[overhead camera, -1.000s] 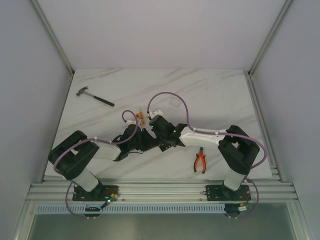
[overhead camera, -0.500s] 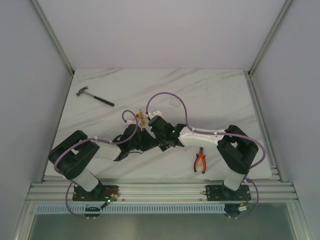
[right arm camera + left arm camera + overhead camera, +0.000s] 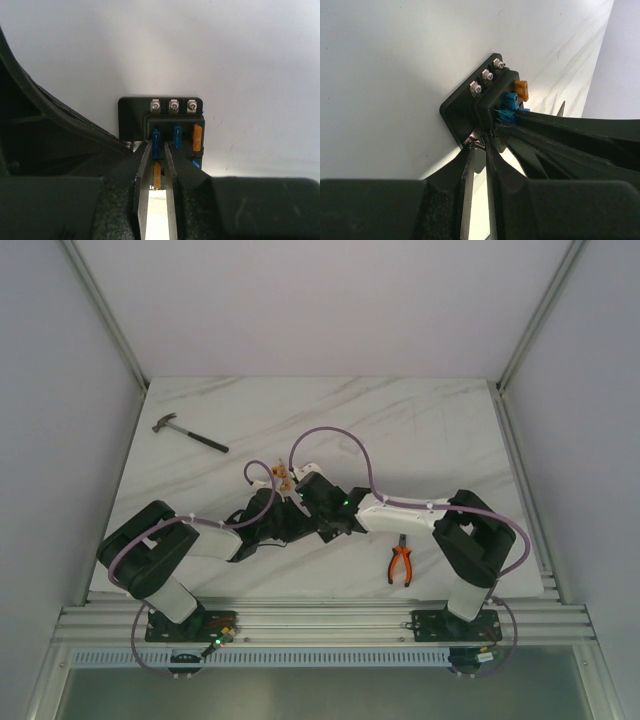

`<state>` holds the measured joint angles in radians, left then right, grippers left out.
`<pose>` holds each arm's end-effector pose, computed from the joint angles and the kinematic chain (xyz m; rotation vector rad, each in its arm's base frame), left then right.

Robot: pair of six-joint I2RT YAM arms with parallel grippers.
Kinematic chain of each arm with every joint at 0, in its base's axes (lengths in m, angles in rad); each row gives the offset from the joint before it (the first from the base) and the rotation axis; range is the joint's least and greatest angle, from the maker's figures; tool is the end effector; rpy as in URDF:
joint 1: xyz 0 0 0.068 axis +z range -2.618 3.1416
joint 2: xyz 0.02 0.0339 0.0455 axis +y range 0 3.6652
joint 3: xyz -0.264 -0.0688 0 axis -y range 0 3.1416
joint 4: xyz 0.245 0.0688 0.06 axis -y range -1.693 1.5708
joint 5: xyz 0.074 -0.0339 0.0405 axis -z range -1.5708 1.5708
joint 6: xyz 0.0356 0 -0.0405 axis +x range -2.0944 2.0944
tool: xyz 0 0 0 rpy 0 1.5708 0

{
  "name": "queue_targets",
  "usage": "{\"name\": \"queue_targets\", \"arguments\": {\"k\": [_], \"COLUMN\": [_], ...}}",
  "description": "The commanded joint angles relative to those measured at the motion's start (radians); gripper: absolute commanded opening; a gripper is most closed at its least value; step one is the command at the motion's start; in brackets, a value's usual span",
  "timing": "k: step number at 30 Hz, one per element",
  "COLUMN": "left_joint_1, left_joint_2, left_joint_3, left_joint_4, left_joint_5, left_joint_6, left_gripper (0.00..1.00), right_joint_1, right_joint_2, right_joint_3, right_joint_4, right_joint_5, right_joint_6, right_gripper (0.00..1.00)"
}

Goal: Snap on the fuse box
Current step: Install the fuse at the fuse box base.

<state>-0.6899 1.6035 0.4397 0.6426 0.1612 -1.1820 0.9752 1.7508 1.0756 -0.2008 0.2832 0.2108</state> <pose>0.2088 -0.1797 0.1218 -0.4679 2.3165 -1.2136 0.2132 0.2968 0.1838 -0.7824 2.2796 0.2025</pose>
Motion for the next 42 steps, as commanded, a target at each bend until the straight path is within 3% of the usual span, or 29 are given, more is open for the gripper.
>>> {"name": "queue_targets", "arguments": {"k": [1,18,32,42], "left_joint_1": [0.004,0.004,0.004,0.004], "left_joint_2": [0.018,0.012,0.020,0.022], "left_joint_3": [-0.004,-0.008,-0.004,0.000], "left_joint_4": [-0.031,-0.031,-0.029,-0.032], "left_joint_5": [-0.003,-0.003,0.001,0.001], "left_joint_6": [-0.010,-0.010,-0.010,-0.010], "left_gripper": [0.23,0.23,0.23,0.23], "right_joint_1": [0.008,0.008,0.008,0.008], "right_joint_2": [0.030,-0.034,0.020,0.070], "right_joint_3": [0.027,0.079,0.147,0.173], "right_joint_4": [-0.051,-0.073,-0.142,-0.155], "right_joint_5": [-0.021,-0.032,0.023,0.029], "right_joint_6": [-0.010,-0.004,0.009,0.001], "right_gripper": [0.24,0.40,0.29,0.28]}}
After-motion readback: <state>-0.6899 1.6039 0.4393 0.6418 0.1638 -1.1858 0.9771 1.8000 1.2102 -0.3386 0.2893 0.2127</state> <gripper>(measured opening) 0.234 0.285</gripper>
